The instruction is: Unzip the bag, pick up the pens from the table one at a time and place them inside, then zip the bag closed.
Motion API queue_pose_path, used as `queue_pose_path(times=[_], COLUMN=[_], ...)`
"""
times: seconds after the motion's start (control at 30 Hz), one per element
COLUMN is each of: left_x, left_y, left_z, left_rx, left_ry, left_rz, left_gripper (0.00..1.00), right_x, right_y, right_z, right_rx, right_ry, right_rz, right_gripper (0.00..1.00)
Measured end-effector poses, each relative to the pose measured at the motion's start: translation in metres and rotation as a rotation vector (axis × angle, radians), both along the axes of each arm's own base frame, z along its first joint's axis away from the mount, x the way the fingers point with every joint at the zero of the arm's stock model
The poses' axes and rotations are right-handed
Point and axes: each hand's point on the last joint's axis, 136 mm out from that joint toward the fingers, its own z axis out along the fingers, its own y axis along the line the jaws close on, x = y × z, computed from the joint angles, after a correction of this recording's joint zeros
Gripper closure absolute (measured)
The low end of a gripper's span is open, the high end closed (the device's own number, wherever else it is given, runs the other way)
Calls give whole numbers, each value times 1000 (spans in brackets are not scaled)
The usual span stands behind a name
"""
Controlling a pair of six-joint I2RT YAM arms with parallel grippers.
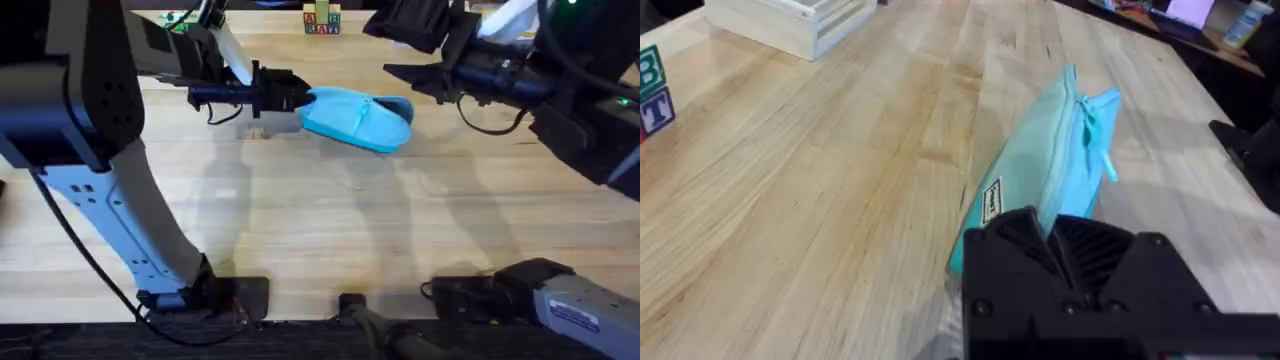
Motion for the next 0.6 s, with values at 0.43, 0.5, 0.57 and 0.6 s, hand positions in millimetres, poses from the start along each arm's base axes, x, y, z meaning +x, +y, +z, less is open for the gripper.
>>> queue_pose_path(times=[0.43, 0.5, 0.57, 0.6], left_x=[0, 0, 0, 0], left_y=[0, 0, 0, 0], left_z=[0, 0, 0, 0], left_rx=[0, 0, 0, 0], left_ry=[0, 0, 0, 0], left_rz=[0, 0, 0, 0], left_gripper=[959, 959, 959, 959], right_x=[-33, -39, -43, -46], right_y=[-41, -43, -43, -42], right_z=[-2, -3, -3, -4], right_rx=[-241, -284, -322, -340], right_ry=[192, 210, 219, 224], right_rz=[-146, -158, -163, -164], right_gripper=[4, 4, 4, 4])
